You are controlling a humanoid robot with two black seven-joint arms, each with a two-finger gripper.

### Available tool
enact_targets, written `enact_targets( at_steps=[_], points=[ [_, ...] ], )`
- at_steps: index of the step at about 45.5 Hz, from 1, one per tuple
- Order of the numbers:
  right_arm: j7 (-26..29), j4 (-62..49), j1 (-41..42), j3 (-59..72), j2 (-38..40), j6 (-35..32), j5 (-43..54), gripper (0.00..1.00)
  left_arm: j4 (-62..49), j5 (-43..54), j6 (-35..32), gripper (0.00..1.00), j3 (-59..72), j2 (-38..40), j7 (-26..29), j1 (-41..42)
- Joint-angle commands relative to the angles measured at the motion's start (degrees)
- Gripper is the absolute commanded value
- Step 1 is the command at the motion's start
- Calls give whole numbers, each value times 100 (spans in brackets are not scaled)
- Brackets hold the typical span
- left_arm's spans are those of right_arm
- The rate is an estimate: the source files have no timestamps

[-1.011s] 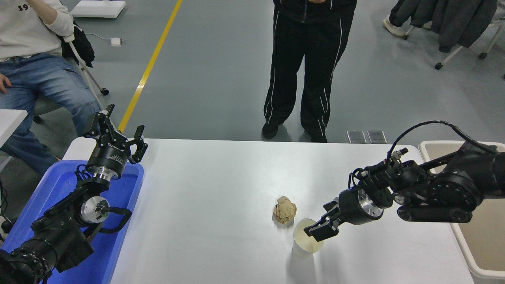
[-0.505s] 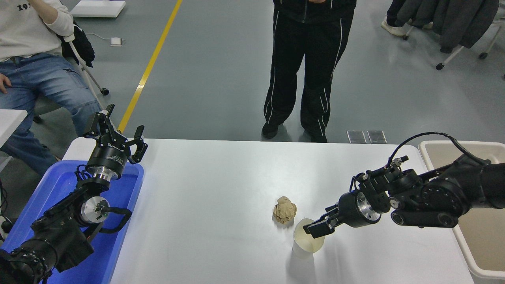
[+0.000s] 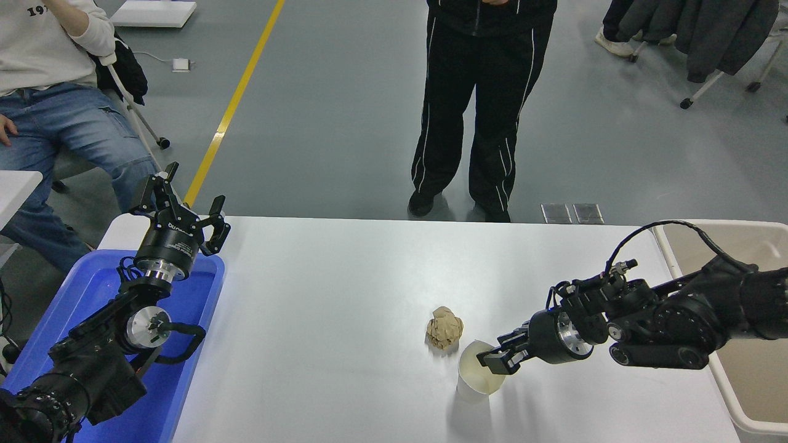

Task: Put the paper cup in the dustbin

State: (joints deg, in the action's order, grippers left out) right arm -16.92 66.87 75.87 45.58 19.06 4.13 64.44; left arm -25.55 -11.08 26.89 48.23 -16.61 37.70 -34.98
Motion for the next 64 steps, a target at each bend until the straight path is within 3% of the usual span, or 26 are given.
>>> enact_targets(
  at_steps=[1, 27, 34, 46, 55, 64],
  points=[
    [-4, -34, -2, 39, -7, 0, 7, 0, -3, 0, 0, 100, 2, 0, 0, 0],
    [-57, 19, 200, -330, 318, -26, -177, 0, 6, 0, 0, 100, 2, 0, 0, 0],
    [-347, 115, 261, -638, 573, -158, -318, 0, -3, 0, 0, 100, 2, 0, 0, 0],
    [-593, 537, 332, -1911, 1363, -799, -335, 0, -3, 0, 0, 100, 2, 0, 0, 0],
    [-716, 485, 323, -2975, 1952, -1686, -1055, 0, -3, 0, 0, 100, 2, 0, 0, 0],
    [-716, 432, 341, -3757, 2339, -2135, -1170, 0, -3, 0, 0, 100, 2, 0, 0, 0]
  ],
)
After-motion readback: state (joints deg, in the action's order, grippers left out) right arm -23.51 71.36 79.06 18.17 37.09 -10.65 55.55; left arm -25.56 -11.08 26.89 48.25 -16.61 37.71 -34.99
